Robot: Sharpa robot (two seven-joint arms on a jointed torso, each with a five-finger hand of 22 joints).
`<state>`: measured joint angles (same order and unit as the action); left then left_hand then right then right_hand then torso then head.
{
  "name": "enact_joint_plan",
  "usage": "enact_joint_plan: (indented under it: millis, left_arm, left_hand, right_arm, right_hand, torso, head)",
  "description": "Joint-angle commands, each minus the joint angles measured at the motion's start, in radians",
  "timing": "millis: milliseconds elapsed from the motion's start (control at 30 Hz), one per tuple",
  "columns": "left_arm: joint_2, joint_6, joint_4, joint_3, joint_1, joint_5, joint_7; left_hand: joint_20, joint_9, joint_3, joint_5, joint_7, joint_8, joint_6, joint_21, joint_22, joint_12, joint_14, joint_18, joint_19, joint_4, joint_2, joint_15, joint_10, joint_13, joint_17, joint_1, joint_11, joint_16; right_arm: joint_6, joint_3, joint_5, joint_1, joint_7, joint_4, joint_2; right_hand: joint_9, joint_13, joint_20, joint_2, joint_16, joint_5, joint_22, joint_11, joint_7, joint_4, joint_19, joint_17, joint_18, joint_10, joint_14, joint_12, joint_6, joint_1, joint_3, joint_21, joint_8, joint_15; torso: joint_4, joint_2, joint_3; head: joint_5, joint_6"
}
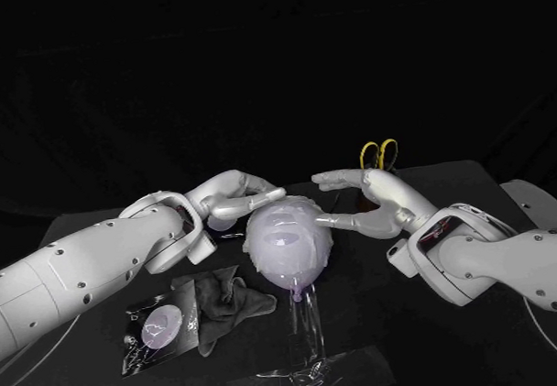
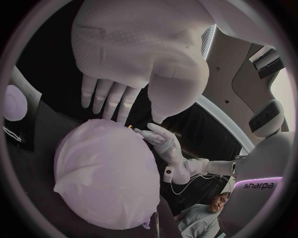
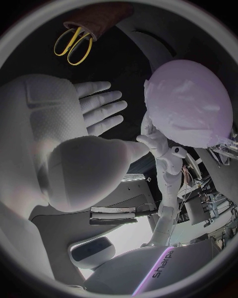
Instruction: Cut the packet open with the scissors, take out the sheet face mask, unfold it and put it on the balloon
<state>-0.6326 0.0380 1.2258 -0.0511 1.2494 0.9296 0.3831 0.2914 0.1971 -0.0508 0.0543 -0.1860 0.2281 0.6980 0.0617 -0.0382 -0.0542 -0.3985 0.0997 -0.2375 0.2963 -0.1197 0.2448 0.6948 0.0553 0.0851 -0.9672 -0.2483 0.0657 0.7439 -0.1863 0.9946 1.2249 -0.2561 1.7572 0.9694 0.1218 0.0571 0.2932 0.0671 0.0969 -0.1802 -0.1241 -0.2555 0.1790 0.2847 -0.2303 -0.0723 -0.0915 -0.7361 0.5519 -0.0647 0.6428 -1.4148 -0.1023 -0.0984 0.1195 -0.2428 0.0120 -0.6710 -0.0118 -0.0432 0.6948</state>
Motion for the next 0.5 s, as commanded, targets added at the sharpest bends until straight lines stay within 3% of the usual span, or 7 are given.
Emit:
enact_joint_plan:
  millis: [33, 267, 500]
  left_arm:
    - [0.008, -0.022, -0.006, -0.001, 0.001, 0.015, -0.017]
    - [0.018, -0.027, -0.024, -0.001, 0.001, 0.018, -0.034]
    - [0.028, -0.043, -0.040, -0.004, 0.001, 0.028, -0.054]
  left_hand:
    - [0.001, -0.003, -0.009, -0.006, -0.096, -0.007, -0.010, 0.003, 0.000, 0.002, 0.009, 0.017, 0.006, -0.001, -0.011, -0.002, -0.011, -0.001, -0.002, 0.005, -0.001, -0.006]
    - [0.002, -0.014, -0.035, -0.006, -0.101, -0.024, -0.041, 0.004, 0.000, 0.006, 0.030, 0.012, 0.007, -0.001, -0.026, 0.004, -0.072, -0.005, -0.008, 0.001, -0.010, -0.016]
    - [0.002, -0.015, -0.039, -0.006, -0.102, -0.026, -0.043, 0.005, 0.000, 0.005, 0.026, 0.011, 0.006, -0.001, -0.028, 0.005, -0.073, -0.005, -0.007, -0.001, -0.011, -0.016]
  right_arm:
    - [0.005, 0.000, -0.002, 0.000, -0.014, 0.001, -0.001]
    - [-0.002, 0.000, -0.003, 0.000, -0.008, 0.002, -0.002]
    - [-0.007, 0.000, -0.003, 0.000, -0.004, 0.003, -0.004]
  right_hand:
    - [-0.001, 0.001, 0.001, 0.000, -0.002, -0.004, -0.001, 0.000, 0.120, 0.001, -0.009, 0.002, -0.019, -0.008, 0.008, 0.007, 0.008, -0.009, 0.006, -0.006, 0.002, 0.000]
    - [-0.001, 0.001, 0.001, 0.000, -0.002, -0.004, 0.000, 0.000, 0.120, 0.001, -0.007, 0.002, -0.019, -0.007, 0.007, 0.007, 0.008, -0.011, 0.007, -0.005, 0.002, 0.000]
    - [-0.002, 0.000, 0.001, 0.000, -0.003, -0.003, 0.001, -0.001, 0.120, 0.000, -0.006, 0.003, -0.019, -0.004, 0.005, 0.007, 0.007, -0.015, 0.007, -0.005, 0.001, 0.000]
  torso:
    - [0.0003, 0.000, -0.0004]
    - [0.0005, 0.000, -0.0004]
    - [0.0000, 0.000, -0.0005]
  head:
    - [-0.001, 0.003]
    - [-0.003, 0.003]
    - [-0.002, 0.007]
